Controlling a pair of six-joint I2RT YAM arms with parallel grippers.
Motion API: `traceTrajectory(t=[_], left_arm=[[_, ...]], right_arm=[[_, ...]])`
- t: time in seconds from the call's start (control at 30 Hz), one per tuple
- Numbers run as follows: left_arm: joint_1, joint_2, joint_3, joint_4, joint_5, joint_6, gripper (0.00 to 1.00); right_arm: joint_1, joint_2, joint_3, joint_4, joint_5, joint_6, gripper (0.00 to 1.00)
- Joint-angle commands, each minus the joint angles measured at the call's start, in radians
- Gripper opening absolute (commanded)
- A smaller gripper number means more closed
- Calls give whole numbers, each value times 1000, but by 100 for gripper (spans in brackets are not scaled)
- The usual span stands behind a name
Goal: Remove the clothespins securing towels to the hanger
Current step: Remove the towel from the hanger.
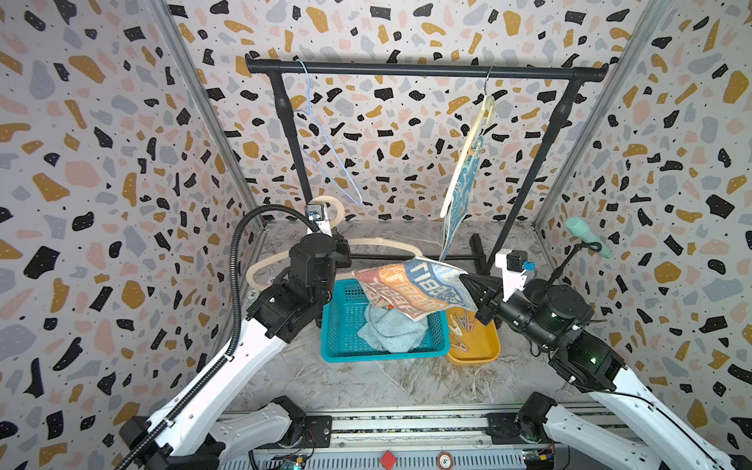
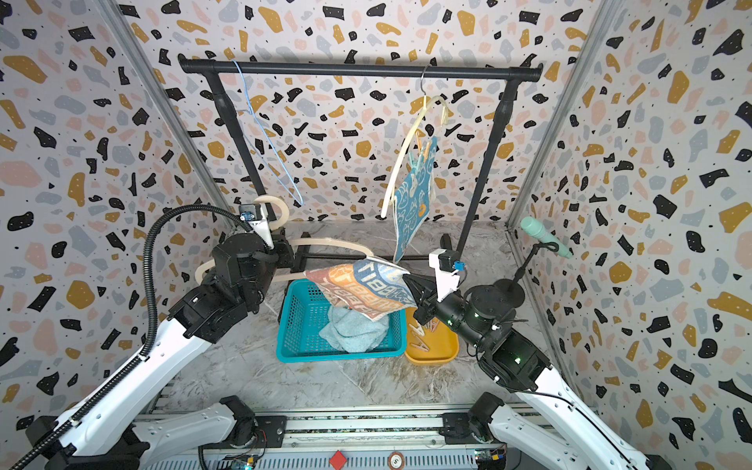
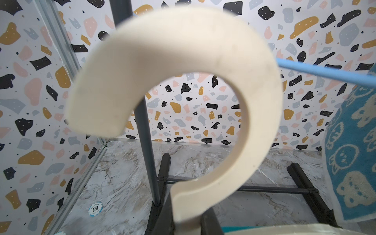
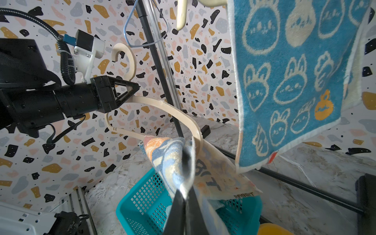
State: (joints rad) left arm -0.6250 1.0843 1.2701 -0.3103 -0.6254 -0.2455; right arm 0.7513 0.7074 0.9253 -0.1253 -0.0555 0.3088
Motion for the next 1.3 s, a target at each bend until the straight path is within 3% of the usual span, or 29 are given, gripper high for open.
traceTrajectory(t=[0.0, 1.27], left_arm=[[1, -25, -14, 48, -66, 31, 0], [13, -34, -84, 77, -141, 65, 0]], right_arm=[[0, -33, 58, 2, 9, 15, 0], [1, -111, 263, -126, 78, -13, 0]])
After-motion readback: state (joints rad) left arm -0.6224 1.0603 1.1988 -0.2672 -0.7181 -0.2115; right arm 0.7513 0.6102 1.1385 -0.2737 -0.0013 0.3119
